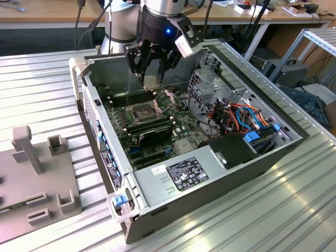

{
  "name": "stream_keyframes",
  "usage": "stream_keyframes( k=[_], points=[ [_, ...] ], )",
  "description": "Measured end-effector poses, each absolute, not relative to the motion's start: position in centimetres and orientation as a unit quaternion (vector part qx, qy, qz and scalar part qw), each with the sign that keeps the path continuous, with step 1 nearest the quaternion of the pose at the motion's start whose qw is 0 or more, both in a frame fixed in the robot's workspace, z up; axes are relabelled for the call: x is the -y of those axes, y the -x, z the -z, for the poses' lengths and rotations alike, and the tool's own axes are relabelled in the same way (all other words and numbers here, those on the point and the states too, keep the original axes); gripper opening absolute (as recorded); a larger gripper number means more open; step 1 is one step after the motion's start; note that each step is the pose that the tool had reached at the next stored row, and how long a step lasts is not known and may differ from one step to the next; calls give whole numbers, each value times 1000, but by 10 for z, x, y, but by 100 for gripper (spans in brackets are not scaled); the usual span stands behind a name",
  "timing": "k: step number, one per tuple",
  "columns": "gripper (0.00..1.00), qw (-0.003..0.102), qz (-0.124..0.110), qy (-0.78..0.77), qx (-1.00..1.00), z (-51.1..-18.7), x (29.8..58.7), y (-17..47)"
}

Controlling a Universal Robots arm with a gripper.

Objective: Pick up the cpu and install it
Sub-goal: 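Pick up the cpu and move it towards the insertion slot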

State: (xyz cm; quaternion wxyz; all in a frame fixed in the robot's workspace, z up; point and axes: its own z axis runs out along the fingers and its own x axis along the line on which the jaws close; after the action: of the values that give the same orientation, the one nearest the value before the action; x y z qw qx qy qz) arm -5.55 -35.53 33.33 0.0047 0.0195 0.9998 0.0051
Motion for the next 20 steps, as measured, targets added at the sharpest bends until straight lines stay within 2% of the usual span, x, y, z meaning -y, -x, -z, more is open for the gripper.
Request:
stream_keyframes(
  k=[5, 20],
  points=[
    [55, 5, -5, -17, -1000, -322, 348, 50],
    [55, 5, -5, -17, -1000, -321, 345, 48]
  ],
)
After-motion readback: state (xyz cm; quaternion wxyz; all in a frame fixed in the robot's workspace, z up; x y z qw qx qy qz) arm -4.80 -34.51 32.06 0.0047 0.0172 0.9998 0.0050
